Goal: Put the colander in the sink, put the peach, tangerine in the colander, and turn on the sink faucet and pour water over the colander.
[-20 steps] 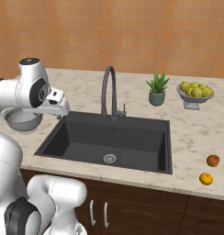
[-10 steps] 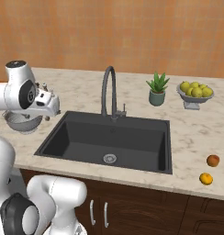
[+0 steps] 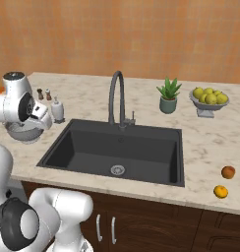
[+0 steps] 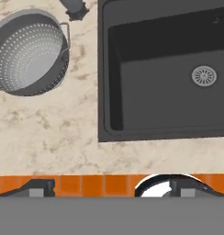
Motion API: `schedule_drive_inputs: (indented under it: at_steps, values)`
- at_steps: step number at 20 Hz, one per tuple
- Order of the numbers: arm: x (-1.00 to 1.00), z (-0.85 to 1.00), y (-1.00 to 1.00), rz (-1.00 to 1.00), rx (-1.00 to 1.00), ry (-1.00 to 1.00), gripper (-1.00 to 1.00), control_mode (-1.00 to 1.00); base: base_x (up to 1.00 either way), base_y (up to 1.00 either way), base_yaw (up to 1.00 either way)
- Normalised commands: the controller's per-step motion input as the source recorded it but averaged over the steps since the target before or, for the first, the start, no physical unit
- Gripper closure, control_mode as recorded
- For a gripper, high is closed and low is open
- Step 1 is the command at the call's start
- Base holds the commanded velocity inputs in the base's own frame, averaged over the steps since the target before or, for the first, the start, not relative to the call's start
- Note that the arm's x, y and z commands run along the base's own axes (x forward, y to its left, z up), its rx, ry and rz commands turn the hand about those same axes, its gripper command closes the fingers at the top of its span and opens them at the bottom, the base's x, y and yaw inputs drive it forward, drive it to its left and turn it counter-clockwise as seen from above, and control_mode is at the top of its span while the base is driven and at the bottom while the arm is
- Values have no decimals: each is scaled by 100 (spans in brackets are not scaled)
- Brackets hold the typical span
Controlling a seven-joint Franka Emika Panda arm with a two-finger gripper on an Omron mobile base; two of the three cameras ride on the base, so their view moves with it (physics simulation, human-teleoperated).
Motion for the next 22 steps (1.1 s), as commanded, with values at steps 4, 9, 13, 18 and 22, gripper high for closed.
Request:
schedule_drive_inputs:
  at_steps: [4, 9, 13, 18, 22]
  values:
    - [46, -27, 32, -21, 30, 11, -100, -100, 0, 0, 0]
    - [59, -26, 55, -29, 7, 35, -100, -100, 0, 0, 0]
    - [50, -22, 64, -32, -2, 19, -100, -100, 0, 0, 0]
    - [38, -9, 44, -20, -2, 4, -100, -100, 0, 0, 0]
    - [33, -27, 22, -18, 0, 3, -100, -100, 0, 0, 0]
